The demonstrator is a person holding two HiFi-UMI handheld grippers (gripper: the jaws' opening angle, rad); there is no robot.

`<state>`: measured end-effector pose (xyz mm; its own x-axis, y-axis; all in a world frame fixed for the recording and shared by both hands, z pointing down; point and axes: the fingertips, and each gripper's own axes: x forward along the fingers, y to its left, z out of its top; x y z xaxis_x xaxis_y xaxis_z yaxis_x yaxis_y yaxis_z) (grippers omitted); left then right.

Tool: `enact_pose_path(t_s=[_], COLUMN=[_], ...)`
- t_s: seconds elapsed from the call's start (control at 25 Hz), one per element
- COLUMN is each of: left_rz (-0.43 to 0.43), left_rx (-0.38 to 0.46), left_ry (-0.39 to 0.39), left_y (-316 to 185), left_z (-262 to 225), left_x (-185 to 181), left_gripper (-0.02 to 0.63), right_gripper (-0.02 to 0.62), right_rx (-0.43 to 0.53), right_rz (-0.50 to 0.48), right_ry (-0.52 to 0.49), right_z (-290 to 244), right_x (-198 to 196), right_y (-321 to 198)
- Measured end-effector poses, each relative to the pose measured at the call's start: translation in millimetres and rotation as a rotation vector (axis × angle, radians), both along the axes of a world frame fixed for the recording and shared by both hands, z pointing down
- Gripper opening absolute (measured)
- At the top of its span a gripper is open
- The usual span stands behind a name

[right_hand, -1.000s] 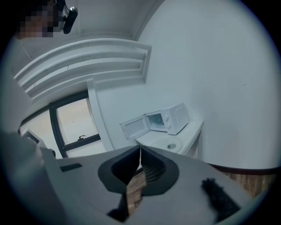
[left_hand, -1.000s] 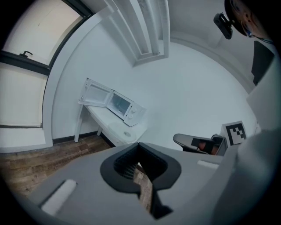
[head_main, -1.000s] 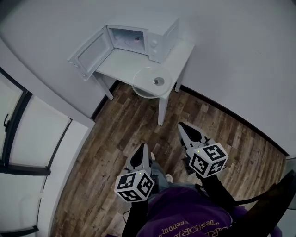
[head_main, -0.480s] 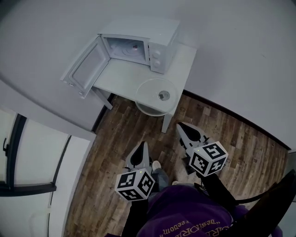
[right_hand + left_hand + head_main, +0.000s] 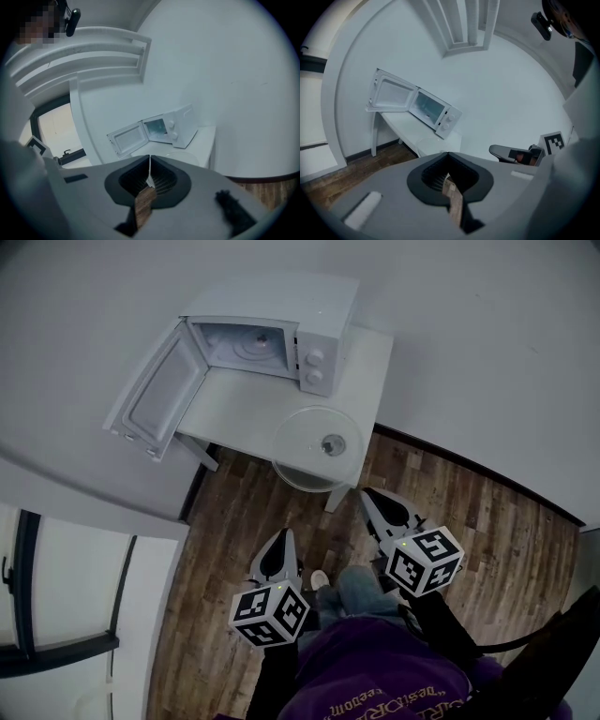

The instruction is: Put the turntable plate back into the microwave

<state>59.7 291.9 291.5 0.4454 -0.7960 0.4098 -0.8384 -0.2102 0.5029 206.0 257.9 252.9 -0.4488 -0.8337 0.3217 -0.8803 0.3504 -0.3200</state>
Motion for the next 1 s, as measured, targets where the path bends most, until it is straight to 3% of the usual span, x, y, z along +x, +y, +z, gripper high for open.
enact_pose_path(t_s=[0.36, 0.84, 0.92, 1.0], left_rz=[0.020, 0.007, 0.005, -0.014], left_rx=[-0.076, -0.138, -0.146, -0.168], left_ry=[-0.014, -0.064, -0.030, 0.052], left_y=[-34, -122, -133, -142], left_z=[26, 49, 55, 65], left_x=[15, 27, 26, 25], left_gripper=[0.005, 0.005, 0.005, 0.005], right_gripper=[0.011, 0.012, 0.012, 0.012], right_rx=[-0.062, -0.147, -0.168, -0.195], right_rz=[0.000, -0.056, -0.071, -0.098], right_ry=[0.014, 0.057, 0.063, 0.077], right_z=[26, 61, 70, 82], right_x=[21, 61, 70, 76], right_y=[-38, -126, -135, -142])
